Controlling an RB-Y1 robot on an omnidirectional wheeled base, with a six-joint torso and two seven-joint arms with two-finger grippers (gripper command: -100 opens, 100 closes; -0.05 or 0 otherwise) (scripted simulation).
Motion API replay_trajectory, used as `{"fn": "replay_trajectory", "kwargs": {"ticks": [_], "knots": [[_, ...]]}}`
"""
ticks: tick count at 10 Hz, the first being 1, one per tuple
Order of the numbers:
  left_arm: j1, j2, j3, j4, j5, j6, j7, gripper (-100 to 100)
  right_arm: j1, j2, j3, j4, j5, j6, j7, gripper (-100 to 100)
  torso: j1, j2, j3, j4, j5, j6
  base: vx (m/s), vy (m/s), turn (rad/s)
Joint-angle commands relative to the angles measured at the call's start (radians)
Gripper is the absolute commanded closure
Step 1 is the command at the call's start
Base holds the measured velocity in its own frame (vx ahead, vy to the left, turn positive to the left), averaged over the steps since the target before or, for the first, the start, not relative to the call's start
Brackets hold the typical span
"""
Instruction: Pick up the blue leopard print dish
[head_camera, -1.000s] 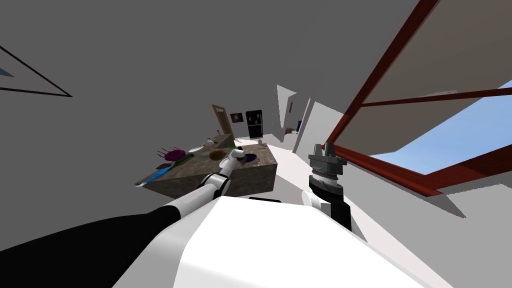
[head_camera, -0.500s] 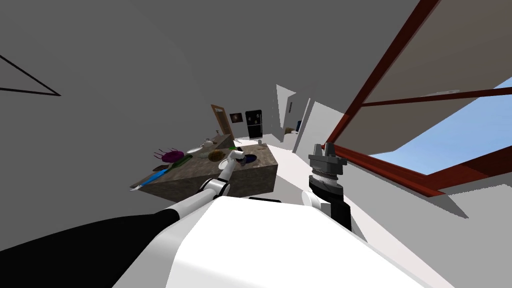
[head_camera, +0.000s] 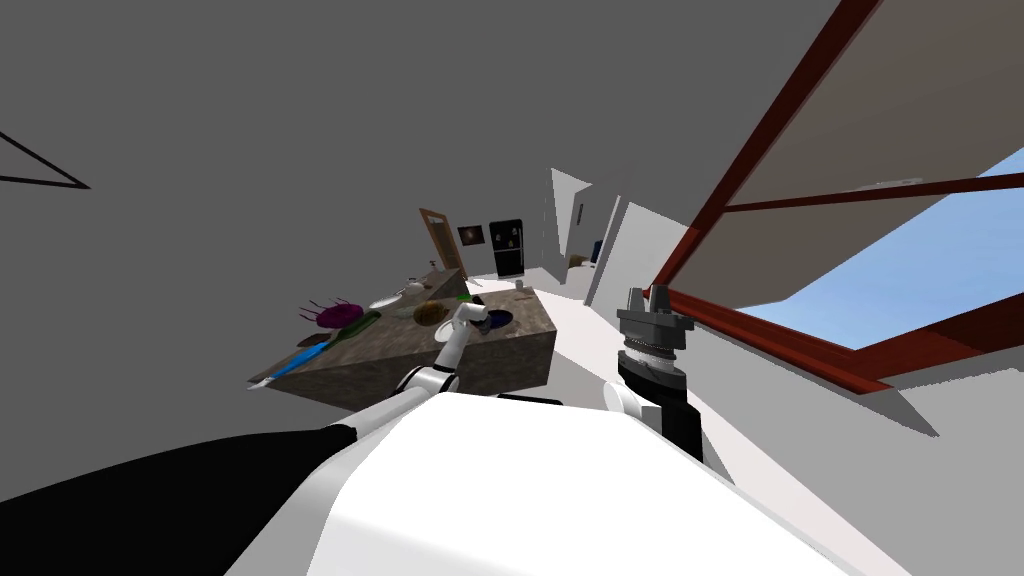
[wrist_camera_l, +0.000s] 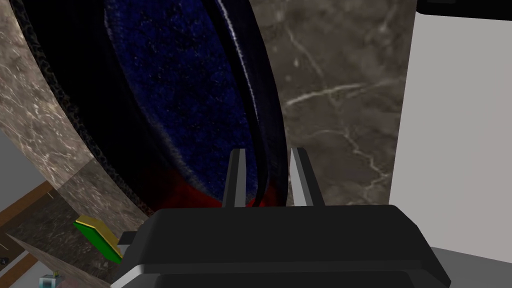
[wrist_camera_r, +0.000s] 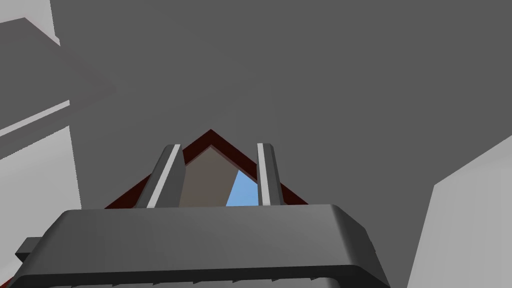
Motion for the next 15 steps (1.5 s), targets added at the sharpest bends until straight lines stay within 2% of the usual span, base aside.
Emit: {"fn": "replay_trajectory", "kwargs": {"ticks": [1,2,3,4,6,7,8,12,13,14,15], "knots": [[0.003,0.000,0.000,-0.050,-0.001,0.004,0.001,100,0.000,0.000,0.000,0.000,0.000,0.000,0.000,0,0.000,0.000,0.000,0.000,0.000,0.000,-0.007,0.001,0.004],[0.003,0.000,0.000,-0.059,-0.001,0.004,0.001,100,0.000,0.000,0.000,0.000,0.000,0.000,0.000,0,-0.001,0.001,0.001,0.001,0.000,0.000,-0.006,-0.001,-0.001],[0.054,-0.024,0.028,-0.098,-0.044,0.052,0.008,100,0.000,0.000,0.000,0.000,0.000,0.000,0.000,0,-0.001,0.002,0.002,0.001,-0.001,0.000,0.048,0.025,-0.081],[0.077,-0.024,0.028,-0.130,-0.044,0.070,0.008,100,0.000,0.000,0.000,0.000,0.000,0.000,0.000,0,0.000,0.000,0.000,0.000,0.000,-0.001,0.058,0.032,-0.032],[0.077,-0.024,0.028,-0.188,-0.044,0.070,0.008,100,0.000,0.000,0.000,0.000,0.000,0.000,0.000,0,0.001,0.000,0.001,0.001,0.000,-0.001,0.020,0.010,0.013],[0.128,-0.048,0.056,-0.221,-0.087,0.123,0.015,100,0.000,0.000,0.000,0.000,0.000,0.000,0.000,0,-0.001,0.002,0.002,0.002,-0.001,0.000,0.045,0.026,-0.083],[0.152,-0.048,0.056,-0.252,-0.087,0.136,0.015,100,0.000,0.000,0.000,0.000,0.000,0.000,0.000,0,0.001,0.001,0.001,0.001,-0.001,-0.001,0.055,0.031,-0.030],[0.152,-0.048,0.056,-0.334,-0.087,0.136,0.015,100,0.000,0.000,0.000,0.000,0.000,0.000,0.000,0,-0.003,0.004,0.004,0.004,-0.002,0.000,0.008,0.004,0.006],[0.198,-0.072,0.084,-0.369,-0.131,0.184,0.022,100,0.000,0.000,0.000,0.000,0.000,0.000,0.000,0,-0.003,0.005,0.004,0.004,-0.002,0.000,0.049,0.017,-0.082],[0.227,-0.072,0.084,-0.399,-0.131,0.200,0.022,100,0.000,0.000,0.000,0.000,0.000,0.000,0.000,0,-0.001,0.003,0.003,0.003,-0.002,-0.001,0.055,0.030,-0.024],[0.227,-0.072,0.084,-0.427,-0.131,0.202,0.022,100,0.000,0.000,0.000,0.000,0.000,0.000,0.000,0,0.000,0.003,0.003,0.003,-0.002,-0.001,0.028,0.021,0.017]]}}
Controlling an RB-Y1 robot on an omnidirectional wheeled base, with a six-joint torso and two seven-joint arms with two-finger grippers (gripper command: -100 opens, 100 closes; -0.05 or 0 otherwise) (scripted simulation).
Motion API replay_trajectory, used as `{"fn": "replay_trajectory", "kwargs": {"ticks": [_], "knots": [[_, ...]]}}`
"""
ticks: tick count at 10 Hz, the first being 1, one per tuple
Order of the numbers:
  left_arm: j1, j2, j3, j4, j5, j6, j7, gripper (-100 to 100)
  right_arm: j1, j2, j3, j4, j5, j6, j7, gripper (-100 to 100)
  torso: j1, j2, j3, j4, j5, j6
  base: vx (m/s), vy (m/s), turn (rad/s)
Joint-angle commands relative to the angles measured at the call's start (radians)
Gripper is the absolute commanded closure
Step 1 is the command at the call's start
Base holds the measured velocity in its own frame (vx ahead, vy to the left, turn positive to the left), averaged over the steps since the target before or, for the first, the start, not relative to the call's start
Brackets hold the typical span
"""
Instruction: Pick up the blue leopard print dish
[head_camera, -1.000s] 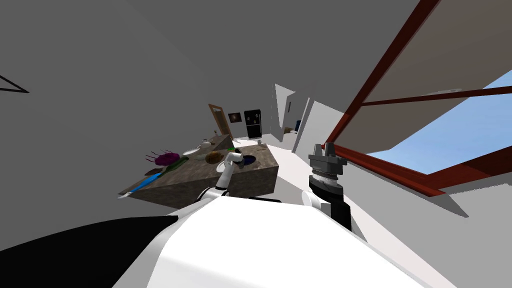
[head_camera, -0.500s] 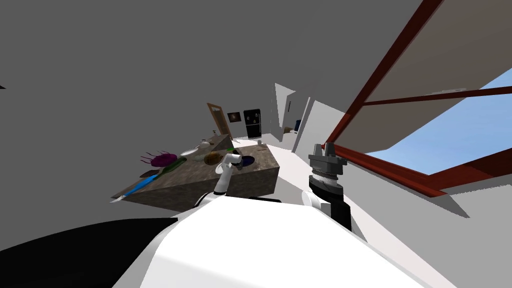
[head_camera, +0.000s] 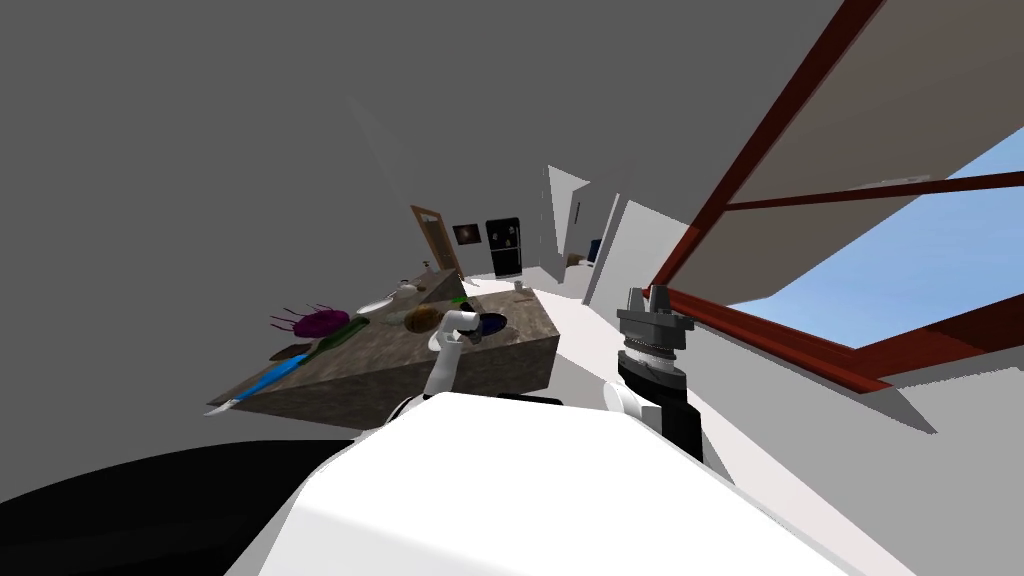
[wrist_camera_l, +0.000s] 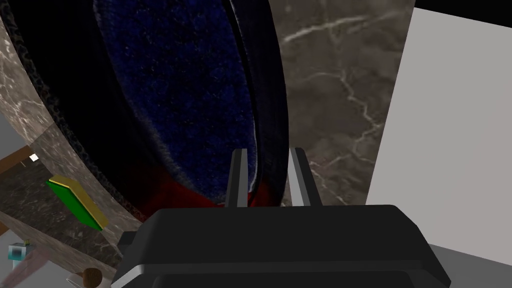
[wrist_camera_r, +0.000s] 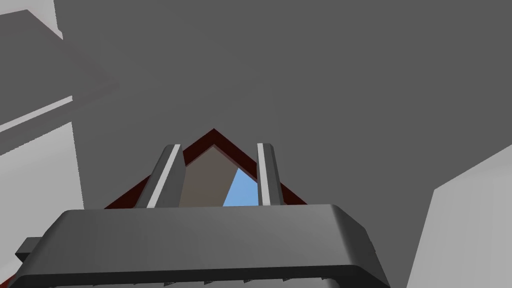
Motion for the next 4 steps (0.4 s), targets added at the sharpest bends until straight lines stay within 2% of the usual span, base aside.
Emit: {"fn": "replay_trajectory", "kwargs": {"ticks": [1,2,3,4], "knots": [[0.005,-0.001,0.002,-0.050,-0.001,0.007,0.000,100,0.000,0.000,0.000,0.000,0.000,0.000,0.000,0,0.000,0.000,0.000,0.000,0.000,0.000,0.000,0.000,0.000],[0.005,-0.001,0.002,-0.066,-0.001,0.007,0.000,100,0.000,0.000,0.000,0.000,0.000,0.000,0.000,0,-0.002,0.002,0.001,0.001,-0.001,0.000,0.000,0.000,0.000],[0.004,-0.001,0.001,-0.056,-0.002,0.013,0.001,100,0.000,0.000,0.000,0.000,0.000,0.000,0.000,0,-0.003,0.002,0.002,0.001,-0.001,0.001,0.000,0.000,0.000],[0.003,-0.001,0.001,-0.059,-0.002,0.013,0.001,0,0.000,0.000,0.000,0.000,0.000,0.000,0.000,0,-0.003,0.003,0.002,0.001,-0.001,0.001,0.000,0.000,0.000]]}}
